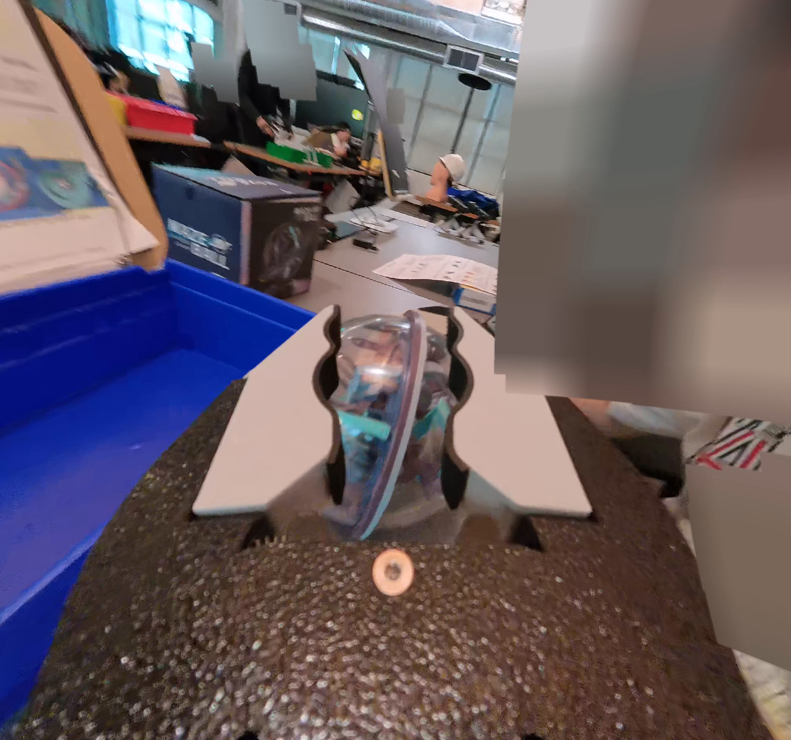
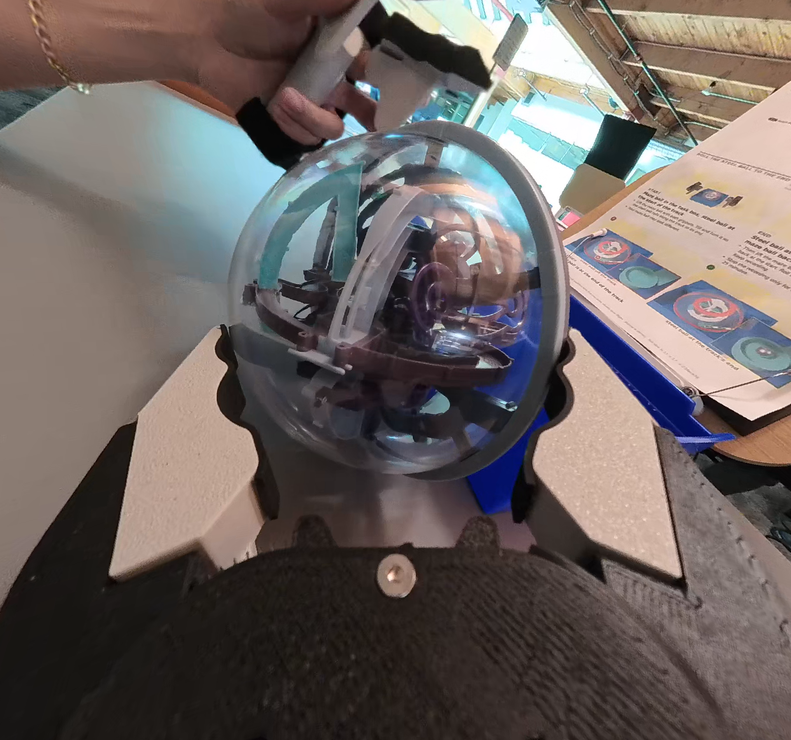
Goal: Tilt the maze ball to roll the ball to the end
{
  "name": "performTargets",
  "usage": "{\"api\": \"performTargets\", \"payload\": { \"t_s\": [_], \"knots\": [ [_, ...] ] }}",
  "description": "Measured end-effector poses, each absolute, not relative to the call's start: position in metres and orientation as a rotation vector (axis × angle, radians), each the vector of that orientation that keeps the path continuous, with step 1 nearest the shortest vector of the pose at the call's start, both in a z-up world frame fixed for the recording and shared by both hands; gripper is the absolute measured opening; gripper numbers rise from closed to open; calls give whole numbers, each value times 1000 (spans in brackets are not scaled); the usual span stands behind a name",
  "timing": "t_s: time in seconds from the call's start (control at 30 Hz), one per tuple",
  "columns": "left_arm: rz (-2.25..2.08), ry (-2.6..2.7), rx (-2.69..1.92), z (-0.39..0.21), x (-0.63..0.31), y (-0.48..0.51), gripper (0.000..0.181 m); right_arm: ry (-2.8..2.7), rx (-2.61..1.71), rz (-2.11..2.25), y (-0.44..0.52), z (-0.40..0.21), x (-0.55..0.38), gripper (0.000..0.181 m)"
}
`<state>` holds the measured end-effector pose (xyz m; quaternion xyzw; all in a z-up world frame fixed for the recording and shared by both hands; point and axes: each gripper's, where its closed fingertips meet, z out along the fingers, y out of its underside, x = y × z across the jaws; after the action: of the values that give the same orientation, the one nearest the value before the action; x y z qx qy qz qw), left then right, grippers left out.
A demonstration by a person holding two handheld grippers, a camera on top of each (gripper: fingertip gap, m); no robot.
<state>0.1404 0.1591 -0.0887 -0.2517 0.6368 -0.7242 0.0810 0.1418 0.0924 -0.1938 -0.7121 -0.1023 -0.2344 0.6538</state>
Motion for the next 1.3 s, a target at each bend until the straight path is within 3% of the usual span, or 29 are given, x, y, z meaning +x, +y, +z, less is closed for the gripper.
{"api": "performTargets", "payload": {
  "t_s": [0.03, 0.07, 0.27, 0.5, 0.67, 1.3],
  "knots": [
    [-2114, 1859, -738, -91, 139, 169, 57, -231, -1610, -529, 92, -194, 142, 143],
    [-2050, 1822, -732, -96, 138, 178, 70, -229, -1604, -526, 92, -194, 142, 143],
    [-1759, 1886, -621, -149, 130, 199, 110, -221, -1601, -507, 90, -195, 143, 143],
    [-1882, 2172, -365, -190, 143, 159, 134, -257, -1616, -539, 86, -198, 144, 142],
    [-1924, 2312, -129, -196, 147, 141, 129, -311, -1629, -570, 85, -201, 143, 142],
    [-2037, 2271, -114, -198, 130, 131, 127, -350, -1585, -470, 88, -199, 131, 140]
  ]
}}
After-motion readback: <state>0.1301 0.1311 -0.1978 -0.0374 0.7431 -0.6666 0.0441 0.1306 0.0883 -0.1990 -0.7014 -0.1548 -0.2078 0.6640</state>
